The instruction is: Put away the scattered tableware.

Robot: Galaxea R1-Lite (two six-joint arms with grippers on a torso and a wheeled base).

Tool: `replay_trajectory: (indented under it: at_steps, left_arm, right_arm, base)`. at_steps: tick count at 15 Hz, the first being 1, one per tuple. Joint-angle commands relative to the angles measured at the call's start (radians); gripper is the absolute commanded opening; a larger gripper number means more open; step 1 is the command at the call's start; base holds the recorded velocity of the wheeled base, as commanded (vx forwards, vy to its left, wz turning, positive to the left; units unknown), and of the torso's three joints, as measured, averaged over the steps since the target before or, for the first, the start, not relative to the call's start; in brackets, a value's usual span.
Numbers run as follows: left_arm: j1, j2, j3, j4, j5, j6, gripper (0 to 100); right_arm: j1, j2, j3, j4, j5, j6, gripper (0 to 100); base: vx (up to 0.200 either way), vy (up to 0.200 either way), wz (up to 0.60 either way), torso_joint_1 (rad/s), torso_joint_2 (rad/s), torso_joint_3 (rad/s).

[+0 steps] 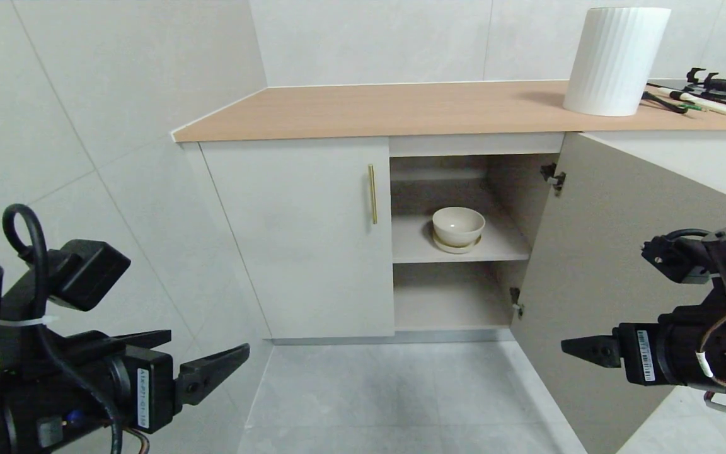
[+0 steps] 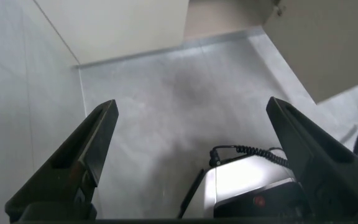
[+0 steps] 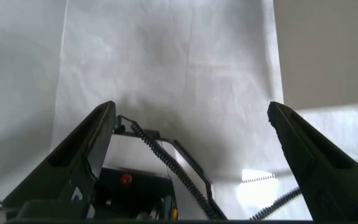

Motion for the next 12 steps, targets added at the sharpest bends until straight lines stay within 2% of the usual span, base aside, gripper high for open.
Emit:
replay_trajectory:
  at_steps: [1, 8, 12]
  left_arm:
    - [0.0, 0.001, 0.0, 0.0, 0.0, 0.0, 100]
    - [0.0, 0.001, 0.001, 0.0, 0.0, 0.0, 100]
    - [0.0, 0.0, 0.001, 0.0, 0.0, 0.0, 100]
  right_arm:
    - [0.0, 0.004, 0.002, 0.001, 0.0, 0.0, 100]
    - [0.0, -0.002, 0.01, 0.002, -0.001, -0.02, 100]
    - [0.0, -0.032, -0.018, 0.091, -0.001, -0.02, 100]
  base:
    - [0.0, 0.0, 0.0, 0.0, 0.0, 0.0]
    - [0.0, 0.0, 0.0, 0.0, 0.0, 0.0]
    - [0.0, 0.0, 0.0, 0.0, 0.0, 0.0]
